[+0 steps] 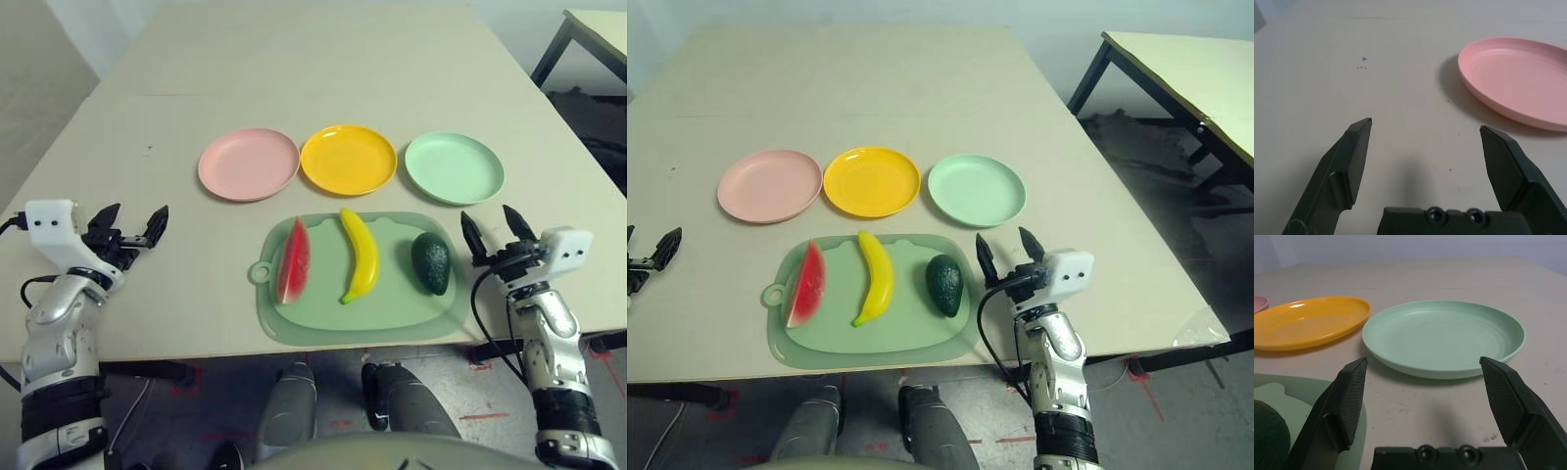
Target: Place the fruits into color-matched plates.
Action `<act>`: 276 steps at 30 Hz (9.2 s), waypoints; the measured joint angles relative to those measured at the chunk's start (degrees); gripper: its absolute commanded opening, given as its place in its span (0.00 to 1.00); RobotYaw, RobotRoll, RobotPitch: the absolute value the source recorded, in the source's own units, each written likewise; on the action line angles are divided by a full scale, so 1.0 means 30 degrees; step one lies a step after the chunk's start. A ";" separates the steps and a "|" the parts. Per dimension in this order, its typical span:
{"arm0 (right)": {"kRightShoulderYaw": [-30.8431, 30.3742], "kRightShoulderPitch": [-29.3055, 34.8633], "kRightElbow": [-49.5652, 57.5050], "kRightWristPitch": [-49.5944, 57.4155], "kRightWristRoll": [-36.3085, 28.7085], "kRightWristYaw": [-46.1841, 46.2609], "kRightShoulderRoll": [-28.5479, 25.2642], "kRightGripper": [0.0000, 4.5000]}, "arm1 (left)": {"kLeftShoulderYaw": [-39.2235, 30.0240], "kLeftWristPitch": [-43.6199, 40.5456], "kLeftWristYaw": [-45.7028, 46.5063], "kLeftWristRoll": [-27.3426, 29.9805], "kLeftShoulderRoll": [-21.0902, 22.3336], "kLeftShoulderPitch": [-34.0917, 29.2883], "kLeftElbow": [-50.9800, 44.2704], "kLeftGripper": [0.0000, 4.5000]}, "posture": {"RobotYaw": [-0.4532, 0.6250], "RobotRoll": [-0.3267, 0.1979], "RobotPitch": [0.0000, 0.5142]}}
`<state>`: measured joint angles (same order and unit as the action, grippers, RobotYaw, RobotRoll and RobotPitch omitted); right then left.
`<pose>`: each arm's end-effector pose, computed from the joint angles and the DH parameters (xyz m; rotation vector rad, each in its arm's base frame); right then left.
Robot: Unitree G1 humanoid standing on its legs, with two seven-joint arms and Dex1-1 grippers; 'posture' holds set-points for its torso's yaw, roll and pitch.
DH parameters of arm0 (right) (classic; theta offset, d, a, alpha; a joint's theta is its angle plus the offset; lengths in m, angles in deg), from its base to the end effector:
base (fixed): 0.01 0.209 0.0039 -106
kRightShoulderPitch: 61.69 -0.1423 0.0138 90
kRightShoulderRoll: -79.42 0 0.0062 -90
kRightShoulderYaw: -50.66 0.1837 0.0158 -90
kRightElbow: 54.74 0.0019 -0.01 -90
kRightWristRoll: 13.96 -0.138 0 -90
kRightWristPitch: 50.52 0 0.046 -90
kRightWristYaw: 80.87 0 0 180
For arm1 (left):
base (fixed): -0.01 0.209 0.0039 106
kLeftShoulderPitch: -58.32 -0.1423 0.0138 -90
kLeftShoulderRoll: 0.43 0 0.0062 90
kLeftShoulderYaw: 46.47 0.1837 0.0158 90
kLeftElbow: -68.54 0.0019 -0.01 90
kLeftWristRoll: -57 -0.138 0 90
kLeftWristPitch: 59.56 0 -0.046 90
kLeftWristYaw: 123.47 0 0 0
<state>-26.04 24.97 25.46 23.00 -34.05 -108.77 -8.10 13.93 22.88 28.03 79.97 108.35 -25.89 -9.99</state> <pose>0.2059 -0.2429 0.0527 0.0413 -0.2615 0.2150 0.1914 0.3528 0.1164 0.0937 -0.0221 0.0342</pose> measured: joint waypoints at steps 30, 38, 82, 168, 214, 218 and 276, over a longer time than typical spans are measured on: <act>0.0170 0.2222 0.2432 0.3908 0.0791 -0.5922 -1.0239 0.99 | 0.2763 -0.1405 -1.3577 0.3829 0.4926 -0.0684 -0.3094 1.00 | 0.39 0.62 0.31; -0.1217 -0.1135 0.3932 0.4838 0.1231 -1.0838 -1.5241 0.99 | 0.3807 -0.2035 -1.7755 0.4165 0.8315 -0.0200 -0.6209 1.00 | 0.39 0.62 0.26; -1.3340 -1.5661 -0.1513 -0.5326 0.9267 -2.0538 -1.0486 0.99 | 0.4999 -0.3294 -1.8325 0.3481 0.9462 0.1449 -0.8288 1.00 | 0.44 0.62 0.28; -1.4402 -2.1072 -0.6513 0.0612 1.1763 -1.8407 -0.9220 0.65 | 0.5894 -0.6051 -1.5542 0.3211 0.9813 0.3755 -0.8372 1.00 | 0.42 0.62 0.29; -1.5507 -1.8927 -0.1176 -0.1157 1.1123 -2.0071 -0.5039 0.99 | 0.5656 -0.5590 -1.8054 0.2935 1.1537 0.3483 -0.8248 1.00 | 0.45 0.62 0.31; -1.5819 -1.9509 -0.2539 -0.2203 1.1699 -1.9761 -0.4570 0.99 | 0.5655 -0.5492 -1.8063 0.2900 1.1537 0.3486 -0.8246 1.00 | 0.45 0.62 0.31; -1.4751 -2.5949 -1.8222 -0.1156 1.3636 -1.1313 0.1077 0.37 | 0.5476 -0.9167 -1.0681 0.1632 0.9705 0.3715 -0.8172 1.00 | 0.47 0.62 0.35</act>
<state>-70.29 -52.87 -29.20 19.53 6.86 -142.71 -4.87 30.36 -4.62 -4.02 84.87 137.47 -14.74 -34.50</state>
